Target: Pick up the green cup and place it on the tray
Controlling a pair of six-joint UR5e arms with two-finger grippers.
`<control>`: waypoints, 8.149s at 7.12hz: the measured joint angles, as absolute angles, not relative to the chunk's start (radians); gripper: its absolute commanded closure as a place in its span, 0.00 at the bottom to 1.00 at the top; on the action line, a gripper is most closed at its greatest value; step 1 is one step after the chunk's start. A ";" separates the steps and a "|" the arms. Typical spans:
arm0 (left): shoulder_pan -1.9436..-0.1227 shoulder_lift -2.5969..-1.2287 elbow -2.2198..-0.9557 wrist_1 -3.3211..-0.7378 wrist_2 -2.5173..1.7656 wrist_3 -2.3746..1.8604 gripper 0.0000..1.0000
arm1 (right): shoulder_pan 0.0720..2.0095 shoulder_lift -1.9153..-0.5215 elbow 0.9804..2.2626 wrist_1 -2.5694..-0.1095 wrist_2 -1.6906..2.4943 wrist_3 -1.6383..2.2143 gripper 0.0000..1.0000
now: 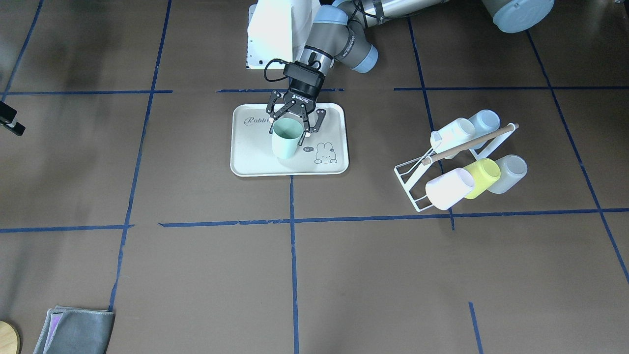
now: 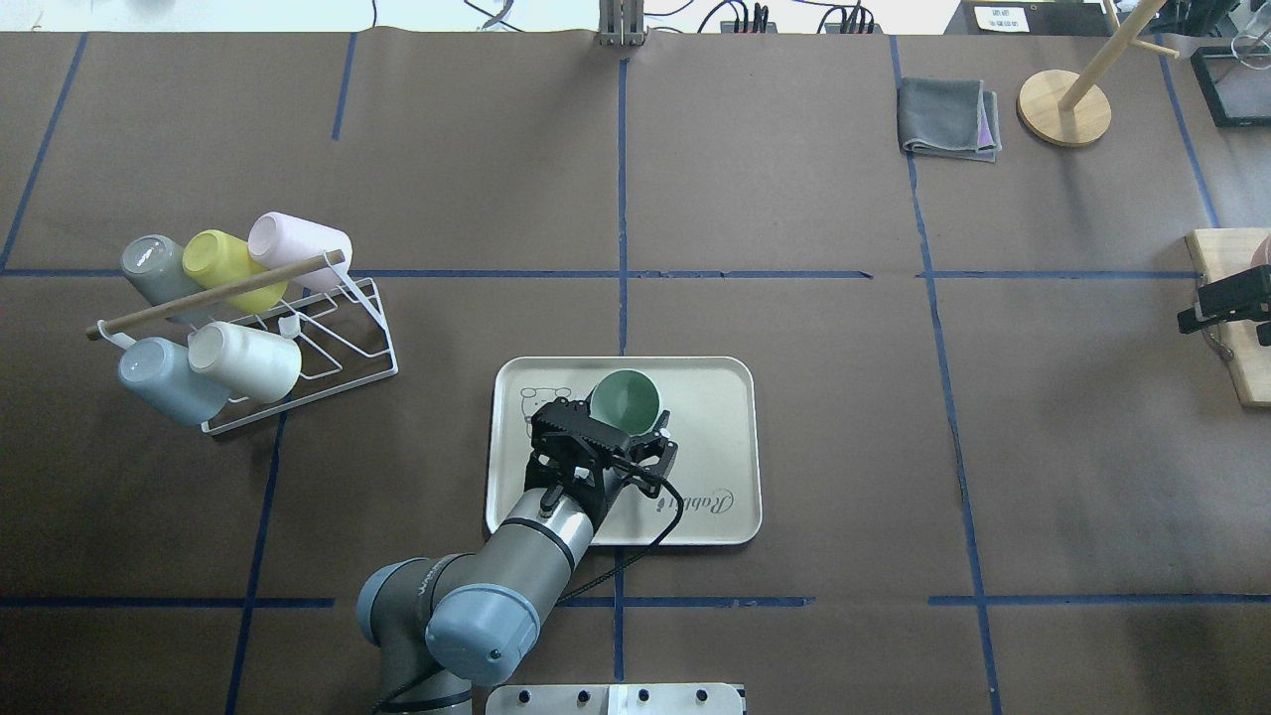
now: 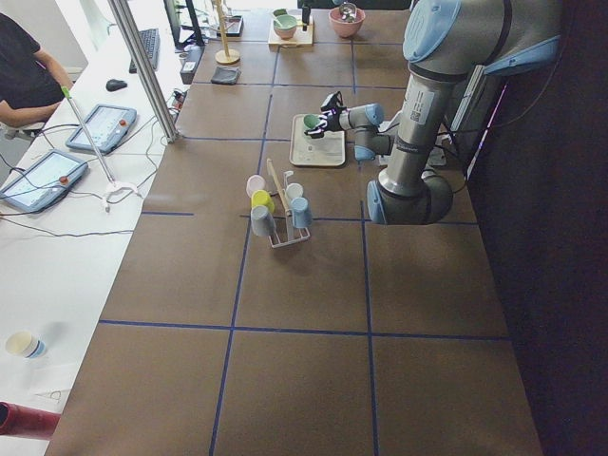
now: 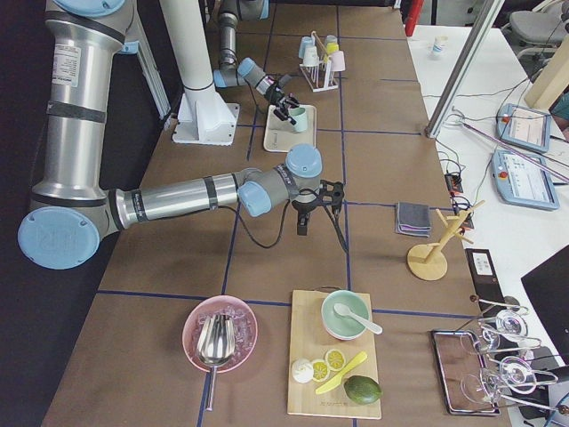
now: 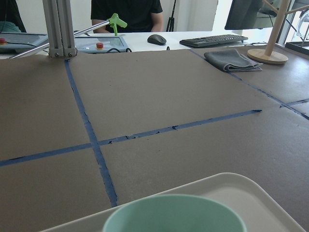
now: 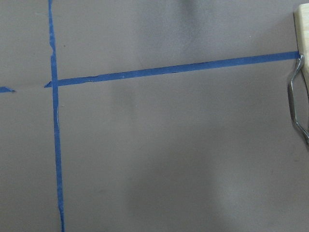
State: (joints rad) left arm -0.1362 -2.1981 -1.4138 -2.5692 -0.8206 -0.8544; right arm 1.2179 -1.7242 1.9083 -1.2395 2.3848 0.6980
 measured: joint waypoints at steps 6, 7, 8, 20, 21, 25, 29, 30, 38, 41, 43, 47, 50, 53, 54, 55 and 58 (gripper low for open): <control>-0.135 -2.203 -1.416 -2.570 -0.821 -0.855 0.00 | 1.218 -1.724 1.906 -1.239 2.385 0.699 0.02; -0.135 -2.203 -1.419 -2.570 -0.822 -0.854 0.00 | 1.218 -1.724 1.906 -1.239 2.385 0.699 0.02; -0.136 -2.203 -1.431 -2.570 -0.829 -0.854 0.00 | 1.218 -1.724 1.906 -1.239 2.385 0.700 0.02; -0.422 -2.193 -1.695 -2.341 -1.137 -0.683 0.00 | 1.218 -1.724 1.911 -1.239 2.385 0.703 0.01; -0.458 -2.193 -1.725 -2.258 -1.159 -0.682 0.00 | 1.218 -1.724 1.911 -1.239 2.384 0.703 0.01; -0.646 -2.137 -1.845 -2.003 -1.368 -0.684 0.00 | 1.235 -1.720 1.909 -1.240 2.377 0.695 0.01; -0.981 -1.900 -1.964 -1.777 -1.841 -0.591 0.00 | 1.301 -1.720 1.897 -1.255 2.372 0.621 0.01; -1.065 -1.813 -1.959 -1.764 -1.927 -0.507 0.00 | 1.320 -1.721 1.888 -1.257 2.372 0.604 0.01; -1.568 -1.488 -1.653 -1.757 -2.404 -0.044 0.00 | 1.494 -1.723 1.825 -1.563 2.372 0.097 0.01; -1.596 -1.454 -1.705 -1.637 -2.345 -0.086 0.00 | 1.496 -1.725 1.828 -1.568 2.373 0.086 0.01; -1.597 -1.454 -1.796 -1.476 -2.342 -0.067 0.00 | 1.495 -1.727 1.827 -1.569 2.372 0.079 0.01; -1.591 -1.383 -1.851 -1.387 -2.347 0.065 0.00 | 1.494 -1.730 1.827 -1.569 2.372 0.056 0.01; -1.575 -1.377 -1.844 -1.391 -2.352 0.030 0.00 | 1.494 -1.732 1.826 -1.570 2.372 0.054 0.01; -1.559 -1.382 -1.840 -1.390 -2.353 0.004 0.00 | 1.495 -1.729 1.800 -1.584 2.373 -0.012 0.01; -1.559 -1.382 -1.840 -1.390 -2.353 0.004 0.00 | 1.498 -1.727 1.796 -1.604 2.374 -0.037 0.01; -1.559 -1.382 -1.841 -1.391 -2.353 0.003 0.00 | 1.505 -1.723 1.798 -1.644 2.376 -0.069 0.01; -1.558 -1.385 -1.847 -1.393 -2.353 0.014 0.00 | 1.531 -1.715 1.797 -1.697 2.388 -0.114 0.01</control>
State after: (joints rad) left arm -1.5580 -1.3848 -1.8466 -1.3933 -2.3528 0.0144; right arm 1.5308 -1.7154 1.7966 -1.6970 2.3877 -0.1140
